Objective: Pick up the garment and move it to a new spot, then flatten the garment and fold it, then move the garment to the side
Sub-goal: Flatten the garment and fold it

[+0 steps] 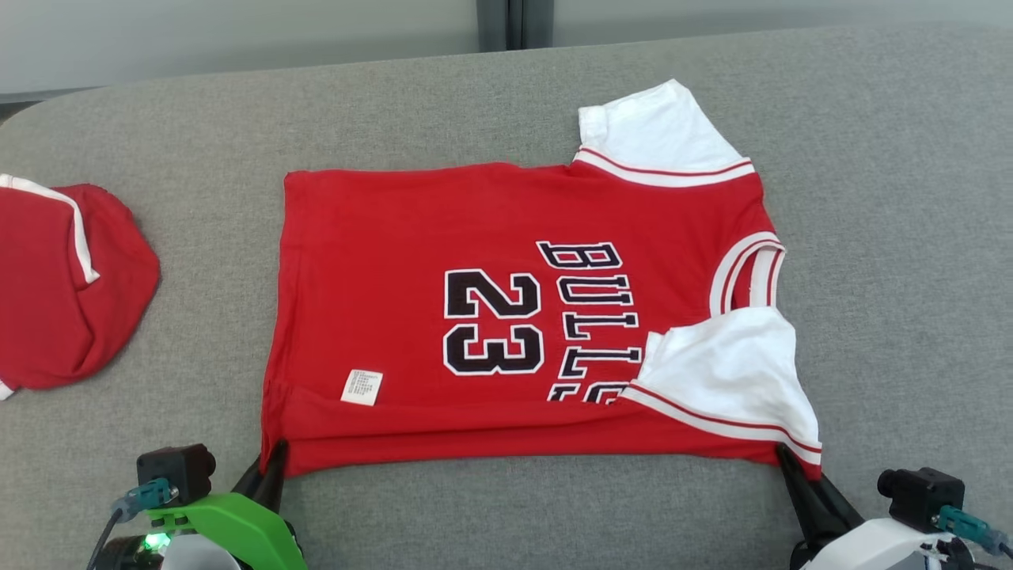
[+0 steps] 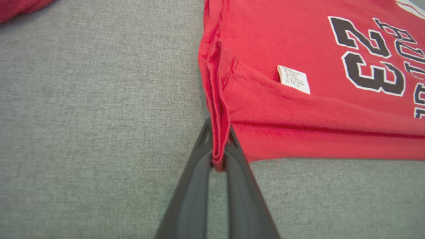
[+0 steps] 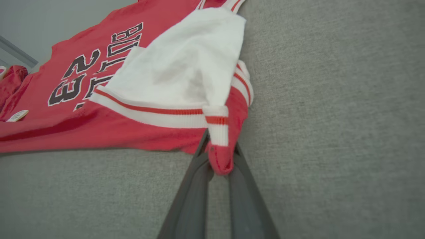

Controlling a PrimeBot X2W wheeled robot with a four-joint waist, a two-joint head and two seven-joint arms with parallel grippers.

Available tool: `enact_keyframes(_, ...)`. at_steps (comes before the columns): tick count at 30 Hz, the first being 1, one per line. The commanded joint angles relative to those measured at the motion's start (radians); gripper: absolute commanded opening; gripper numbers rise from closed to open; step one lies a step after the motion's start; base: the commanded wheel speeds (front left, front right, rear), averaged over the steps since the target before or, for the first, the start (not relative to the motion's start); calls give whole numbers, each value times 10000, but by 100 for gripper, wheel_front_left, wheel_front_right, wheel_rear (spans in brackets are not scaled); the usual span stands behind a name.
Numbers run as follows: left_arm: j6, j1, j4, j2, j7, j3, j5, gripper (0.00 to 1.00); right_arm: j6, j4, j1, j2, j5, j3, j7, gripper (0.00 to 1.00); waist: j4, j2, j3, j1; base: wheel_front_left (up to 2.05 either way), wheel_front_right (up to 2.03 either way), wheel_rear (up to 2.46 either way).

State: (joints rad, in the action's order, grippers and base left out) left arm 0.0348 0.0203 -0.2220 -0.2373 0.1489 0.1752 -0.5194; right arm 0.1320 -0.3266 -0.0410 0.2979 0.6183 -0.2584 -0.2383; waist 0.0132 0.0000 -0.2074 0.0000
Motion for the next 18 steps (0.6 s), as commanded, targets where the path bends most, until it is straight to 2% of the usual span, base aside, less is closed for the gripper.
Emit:
enact_keyframes(1,-134,-239,138,-139,71,-104,-102,0,-25,109,-188,-17,-188,135,107,0,-174,0,138,0,0,0,0)
enact_keyframes(2,-152,-353,192,-153,222,-43,-87,0,-25,174,-261,-94,-230,169,169,0,-211,0,162,0,0,0,0)
enact_keyframes(3,-124,-484,273,-104,362,37,-170,48,-25,240,-301,-108,-410,215,203,41,-264,0,189,0,0,0,0)
enact_keyframes(4,-116,-577,370,-71,449,80,-191,100,-25,275,-294,-125,-510,307,233,100,-301,0,203,0,0,0,0)
enact_keyframes(6,-321,-692,541,-27,349,18,-111,100,-22,369,-162,-154,-820,503,204,100,-353,0,229,0,0,0,0)
enact_keyframes(11,-1157,-795,1187,285,-1233,-255,619,100,-20,1215,280,-138,-2041,1275,-94,100,-359,0,313,0,0,0,0)
enact_keyframes(15,-1511,-478,1563,462,-2436,-218,1250,100,-20,2379,543,-297,-2666,1883,-147,100,-314,0,381,0,0,0,0)
enact_keyframes(18,-1693,-327,1863,532,-2944,-188,1483,100,-20,3159,693,-392,-2929,2117,121,100,-310,0,450,0,0,0,0)
